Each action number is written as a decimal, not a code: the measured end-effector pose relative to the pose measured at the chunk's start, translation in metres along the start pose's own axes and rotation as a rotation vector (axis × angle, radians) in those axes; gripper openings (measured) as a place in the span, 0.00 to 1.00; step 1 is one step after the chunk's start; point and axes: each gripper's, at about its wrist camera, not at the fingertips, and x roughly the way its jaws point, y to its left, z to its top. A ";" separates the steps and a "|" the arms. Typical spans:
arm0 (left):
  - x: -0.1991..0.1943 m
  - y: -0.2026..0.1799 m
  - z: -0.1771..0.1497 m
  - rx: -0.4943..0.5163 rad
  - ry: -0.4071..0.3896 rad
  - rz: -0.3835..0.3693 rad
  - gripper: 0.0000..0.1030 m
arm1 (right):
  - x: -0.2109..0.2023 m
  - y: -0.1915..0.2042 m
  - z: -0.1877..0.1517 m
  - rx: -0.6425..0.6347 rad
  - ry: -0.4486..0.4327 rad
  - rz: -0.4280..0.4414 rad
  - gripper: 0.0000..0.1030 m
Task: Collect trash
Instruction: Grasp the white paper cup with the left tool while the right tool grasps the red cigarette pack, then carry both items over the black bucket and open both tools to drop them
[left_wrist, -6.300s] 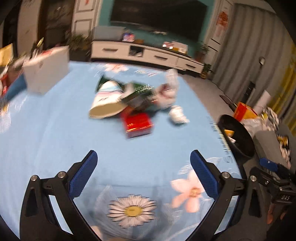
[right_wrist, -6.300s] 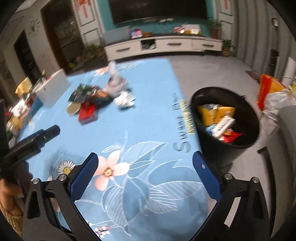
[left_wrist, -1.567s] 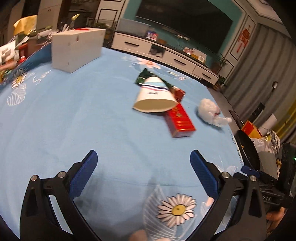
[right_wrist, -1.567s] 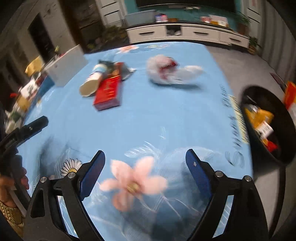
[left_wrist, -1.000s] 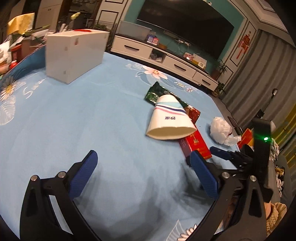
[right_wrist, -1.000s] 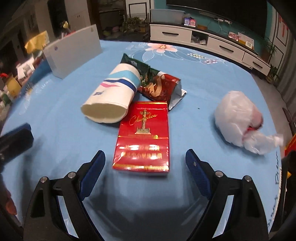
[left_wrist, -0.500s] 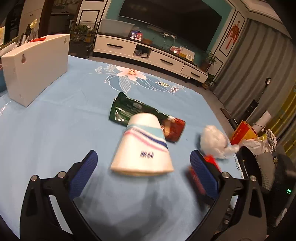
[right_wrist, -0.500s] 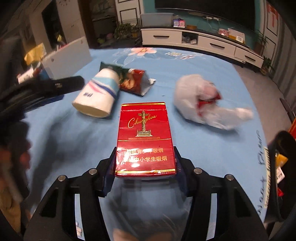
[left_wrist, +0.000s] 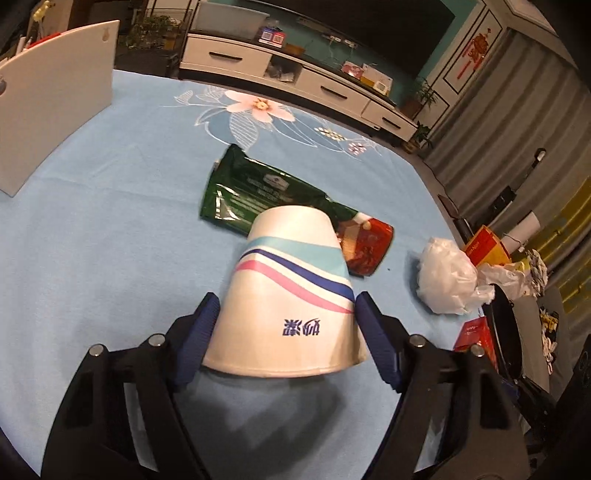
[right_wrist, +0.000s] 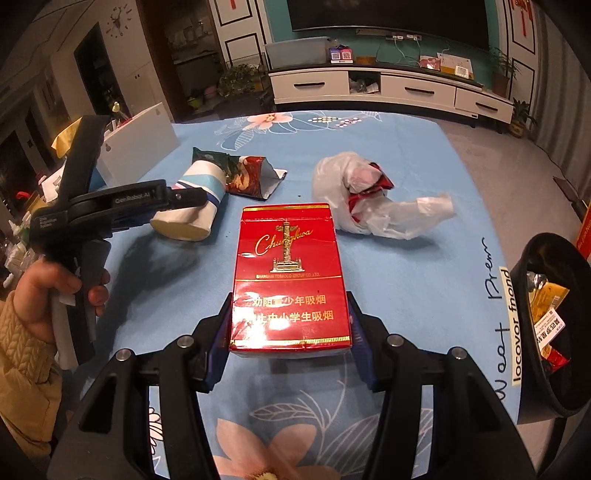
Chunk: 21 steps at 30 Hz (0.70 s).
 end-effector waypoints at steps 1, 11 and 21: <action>-0.001 -0.001 0.000 0.004 0.000 -0.005 0.73 | -0.001 -0.001 -0.001 0.004 0.000 -0.002 0.54; -0.015 -0.015 -0.014 0.022 -0.012 -0.067 0.62 | -0.018 -0.011 -0.005 0.034 -0.017 -0.018 0.54; -0.060 -0.051 -0.049 0.084 -0.053 -0.106 0.61 | -0.042 -0.023 -0.019 0.070 -0.040 -0.040 0.54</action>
